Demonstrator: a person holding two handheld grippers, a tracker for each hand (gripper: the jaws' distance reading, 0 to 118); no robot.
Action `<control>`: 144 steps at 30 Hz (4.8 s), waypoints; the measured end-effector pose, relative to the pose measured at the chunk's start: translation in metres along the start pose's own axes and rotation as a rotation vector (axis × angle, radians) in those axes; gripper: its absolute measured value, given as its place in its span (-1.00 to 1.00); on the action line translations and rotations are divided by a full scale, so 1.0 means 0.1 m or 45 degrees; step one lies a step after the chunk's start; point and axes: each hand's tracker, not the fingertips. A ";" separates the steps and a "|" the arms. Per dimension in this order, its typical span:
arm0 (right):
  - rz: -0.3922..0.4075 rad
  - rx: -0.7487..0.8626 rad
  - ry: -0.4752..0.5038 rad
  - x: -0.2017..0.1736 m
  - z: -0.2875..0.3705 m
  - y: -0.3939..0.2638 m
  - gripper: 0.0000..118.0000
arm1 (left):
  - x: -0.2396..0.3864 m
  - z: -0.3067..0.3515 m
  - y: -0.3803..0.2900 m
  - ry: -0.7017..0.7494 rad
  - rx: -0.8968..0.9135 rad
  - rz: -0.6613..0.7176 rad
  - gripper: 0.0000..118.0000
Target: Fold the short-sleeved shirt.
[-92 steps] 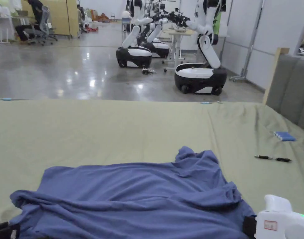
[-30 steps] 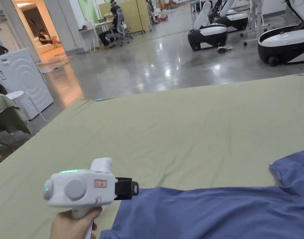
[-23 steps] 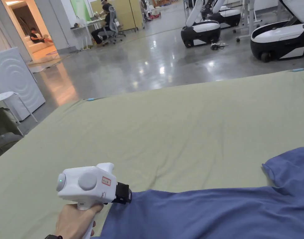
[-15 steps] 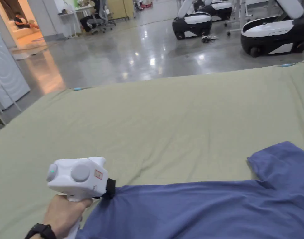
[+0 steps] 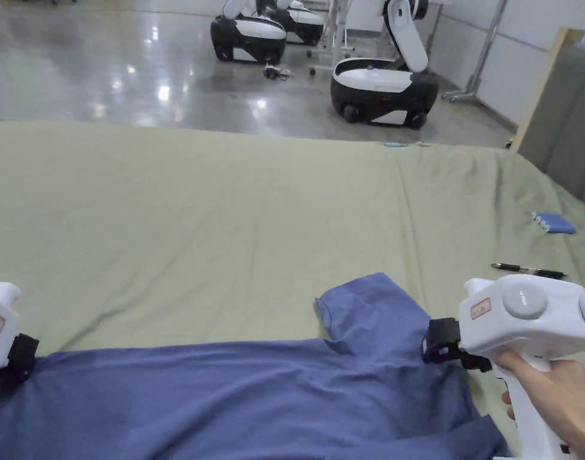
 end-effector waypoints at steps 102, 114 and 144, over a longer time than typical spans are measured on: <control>0.185 0.872 0.356 -0.97 2.24 -2.99 -1.00 | -0.91 0.60 -2.70 -1.139 0.506 1.119 -0.80; 0.150 0.881 0.378 -0.97 2.19 -2.92 -1.00 | -1.59 1.93 -2.20 -0.621 0.760 0.664 -0.81; -0.052 0.761 0.394 -0.57 1.95 -3.13 -1.00 | 1.47 0.21 -2.02 -1.047 0.108 0.182 -0.85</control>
